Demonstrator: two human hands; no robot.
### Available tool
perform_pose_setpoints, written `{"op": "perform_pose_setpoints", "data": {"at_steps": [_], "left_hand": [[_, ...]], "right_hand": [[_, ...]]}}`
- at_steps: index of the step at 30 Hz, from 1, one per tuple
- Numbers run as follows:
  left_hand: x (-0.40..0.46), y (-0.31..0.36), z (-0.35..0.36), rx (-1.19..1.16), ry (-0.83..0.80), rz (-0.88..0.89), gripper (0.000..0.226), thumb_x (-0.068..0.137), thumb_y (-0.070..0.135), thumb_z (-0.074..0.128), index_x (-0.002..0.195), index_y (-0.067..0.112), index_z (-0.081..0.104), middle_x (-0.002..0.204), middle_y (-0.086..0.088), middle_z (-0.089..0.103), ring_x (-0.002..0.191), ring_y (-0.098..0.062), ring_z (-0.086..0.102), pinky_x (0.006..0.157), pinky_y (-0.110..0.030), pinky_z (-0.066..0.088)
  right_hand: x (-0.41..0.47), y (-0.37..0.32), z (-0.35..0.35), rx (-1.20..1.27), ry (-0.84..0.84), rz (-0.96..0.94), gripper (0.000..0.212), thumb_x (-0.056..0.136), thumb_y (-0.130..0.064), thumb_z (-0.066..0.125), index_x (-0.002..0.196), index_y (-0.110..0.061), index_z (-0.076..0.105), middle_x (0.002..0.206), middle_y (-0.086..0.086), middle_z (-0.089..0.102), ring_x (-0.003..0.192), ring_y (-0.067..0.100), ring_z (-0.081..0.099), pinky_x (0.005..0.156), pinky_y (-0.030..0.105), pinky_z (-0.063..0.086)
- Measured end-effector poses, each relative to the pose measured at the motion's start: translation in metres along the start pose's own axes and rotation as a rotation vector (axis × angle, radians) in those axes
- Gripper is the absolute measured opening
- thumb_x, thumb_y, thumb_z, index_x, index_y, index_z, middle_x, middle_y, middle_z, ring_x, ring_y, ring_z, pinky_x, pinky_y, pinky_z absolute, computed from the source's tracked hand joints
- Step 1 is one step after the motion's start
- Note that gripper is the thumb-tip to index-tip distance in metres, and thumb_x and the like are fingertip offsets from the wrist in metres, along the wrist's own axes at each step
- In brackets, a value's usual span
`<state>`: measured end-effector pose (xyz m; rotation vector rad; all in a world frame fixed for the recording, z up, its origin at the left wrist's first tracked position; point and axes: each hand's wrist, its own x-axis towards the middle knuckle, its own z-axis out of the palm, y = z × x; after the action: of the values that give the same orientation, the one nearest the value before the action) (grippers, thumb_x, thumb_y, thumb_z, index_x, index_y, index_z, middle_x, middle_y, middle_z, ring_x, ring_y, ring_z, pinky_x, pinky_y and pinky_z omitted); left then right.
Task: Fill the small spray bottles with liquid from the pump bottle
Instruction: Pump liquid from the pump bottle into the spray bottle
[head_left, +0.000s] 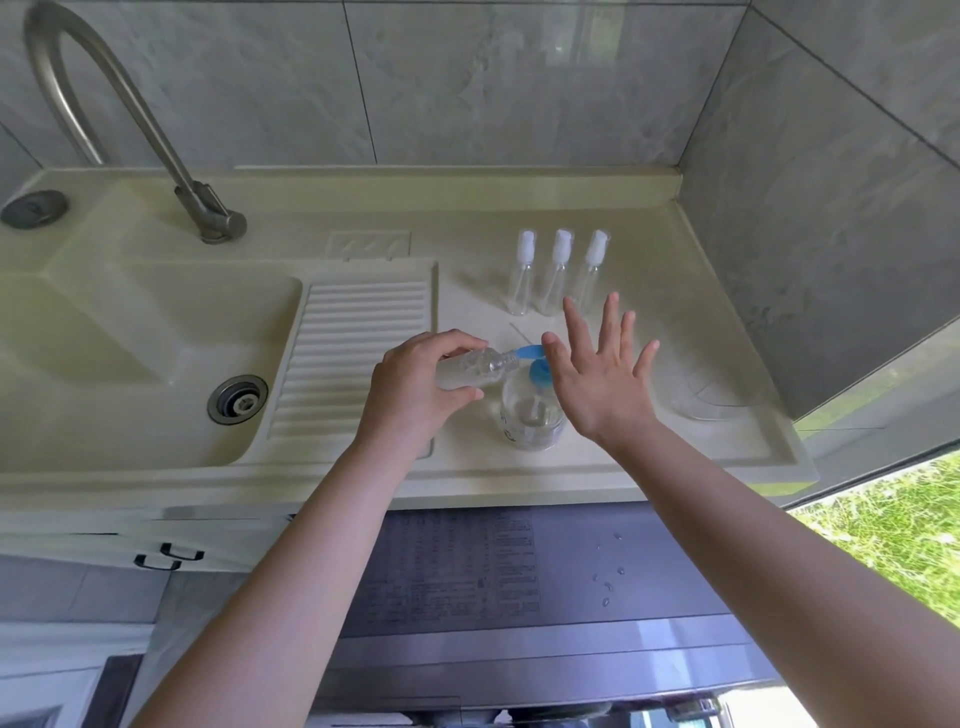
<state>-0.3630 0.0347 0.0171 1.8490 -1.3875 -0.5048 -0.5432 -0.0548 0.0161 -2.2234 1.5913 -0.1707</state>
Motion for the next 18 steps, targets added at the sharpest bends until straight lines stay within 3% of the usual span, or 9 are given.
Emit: {"op": "perform_pose_setpoints", "data": {"at_steps": [4, 11, 18], "left_hand": [[0.001, 0.0, 0.0, -0.021, 0.007, -0.002, 0.051, 0.067, 0.013, 0.088, 0.109, 0.035, 0.071, 0.107, 0.016, 0.069, 0.103, -0.002, 0.062, 0.099, -0.032, 0.048], [0.002, 0.002, 0.0, -0.001, -0.002, 0.005, 0.05, 0.068, 0.015, 0.088, 0.11, 0.036, 0.07, 0.108, 0.017, 0.068, 0.104, -0.002, 0.061, 0.099, -0.033, 0.048], [0.003, 0.002, 0.005, 0.01, 0.001, 0.004, 0.051, 0.066, 0.016, 0.088, 0.109, 0.036, 0.07, 0.106, 0.016, 0.068, 0.102, -0.002, 0.062, 0.098, -0.034, 0.049]], "right_hand": [[-0.004, 0.001, 0.005, -0.059, -0.043, -0.024, 0.06, 0.098, -0.054, -0.001, 0.156, -0.041, -0.007, 0.163, 0.009, -0.024, 0.151, 0.032, -0.019, 0.12, 0.056, -0.009], [0.002, 0.001, -0.003, 0.018, -0.051, 0.024, 0.061, 0.101, -0.06, 0.009, 0.157, -0.04, -0.004, 0.163, 0.005, -0.025, 0.151, 0.027, -0.022, 0.118, 0.055, -0.015], [-0.002, 0.001, 0.007, 0.039, -0.113, 0.007, 0.055, 0.103, -0.053, 0.004, 0.156, -0.045, -0.005, 0.164, 0.005, -0.024, 0.152, 0.029, -0.017, 0.121, 0.054, -0.011]]}}
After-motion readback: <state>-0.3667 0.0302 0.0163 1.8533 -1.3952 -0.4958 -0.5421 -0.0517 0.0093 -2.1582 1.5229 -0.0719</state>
